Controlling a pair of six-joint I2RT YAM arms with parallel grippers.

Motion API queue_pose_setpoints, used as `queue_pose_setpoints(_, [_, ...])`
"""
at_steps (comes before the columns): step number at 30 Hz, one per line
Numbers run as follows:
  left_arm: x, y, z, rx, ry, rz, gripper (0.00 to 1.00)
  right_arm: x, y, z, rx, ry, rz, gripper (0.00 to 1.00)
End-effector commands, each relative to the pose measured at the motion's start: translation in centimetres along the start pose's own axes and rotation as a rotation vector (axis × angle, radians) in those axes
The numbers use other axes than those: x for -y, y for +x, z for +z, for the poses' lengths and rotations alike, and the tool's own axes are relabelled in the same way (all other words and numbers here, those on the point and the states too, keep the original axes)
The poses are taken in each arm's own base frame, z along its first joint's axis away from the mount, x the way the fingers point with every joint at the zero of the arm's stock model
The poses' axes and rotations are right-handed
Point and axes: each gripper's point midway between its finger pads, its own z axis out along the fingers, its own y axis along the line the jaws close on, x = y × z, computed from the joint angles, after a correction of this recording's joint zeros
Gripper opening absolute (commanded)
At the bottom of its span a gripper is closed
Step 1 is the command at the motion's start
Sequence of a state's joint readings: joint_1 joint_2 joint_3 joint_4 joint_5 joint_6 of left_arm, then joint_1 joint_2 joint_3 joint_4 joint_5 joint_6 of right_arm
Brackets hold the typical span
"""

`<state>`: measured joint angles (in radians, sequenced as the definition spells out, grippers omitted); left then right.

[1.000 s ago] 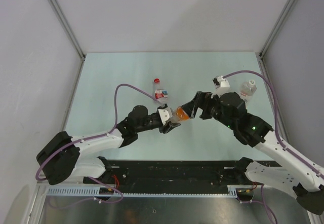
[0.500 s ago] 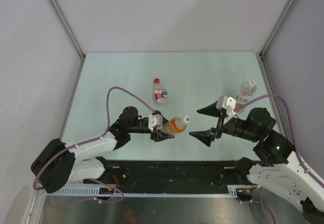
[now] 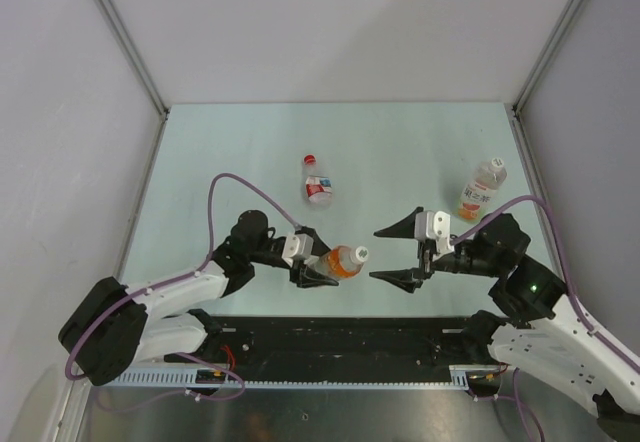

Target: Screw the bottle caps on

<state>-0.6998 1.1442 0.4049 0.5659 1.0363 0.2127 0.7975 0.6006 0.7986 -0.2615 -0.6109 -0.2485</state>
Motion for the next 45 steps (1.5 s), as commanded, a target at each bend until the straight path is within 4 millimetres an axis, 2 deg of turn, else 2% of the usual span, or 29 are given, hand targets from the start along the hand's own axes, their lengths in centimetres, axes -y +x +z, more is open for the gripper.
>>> queue_pose_setpoints(1, [0.2,-1.5,-0.1,0.034,0.031,0.077,0.0,-0.2,-0.8,0.6,0.036,-0.046,-0.074,0.72])
queue_pose_setpoints(6, [-0.1,-1.6,-0.1,0.031,0.025,0.075,0.0,-0.4,-0.7,1.1,0.036,-0.078,-0.088,0.62])
queue_pose_setpoints(26, [-0.6,-1.4,0.2,0.016,0.023,0.055,0.0,-0.8,-0.3,2.2,0.034,-0.13,-0.106,0.53])
queue_pose_setpoints(29, [-0.7,-1.4,0.2,0.016,0.022,0.058,0.0,-0.8,-0.2,2.3,0.03,-0.129,-0.103,0.48])
queue_pose_setpoints(37, [-0.6,-1.7,0.1,0.019,0.017,0.065,0.0,-0.6,0.5,2.4,0.002,-0.114,-0.089,0.43])
queue_pose_setpoints(40, [-0.7,-1.9,0.0,0.02,0.005,0.069,0.0,-0.5,0.8,2.5,-0.011,-0.105,-0.081,0.34])
queue_pose_setpoints(45, [-1.1,-2.7,-0.2,0.029,-0.034,0.084,0.0,0.1,1.0,2.8,-0.025,-0.058,-0.05,0.26])
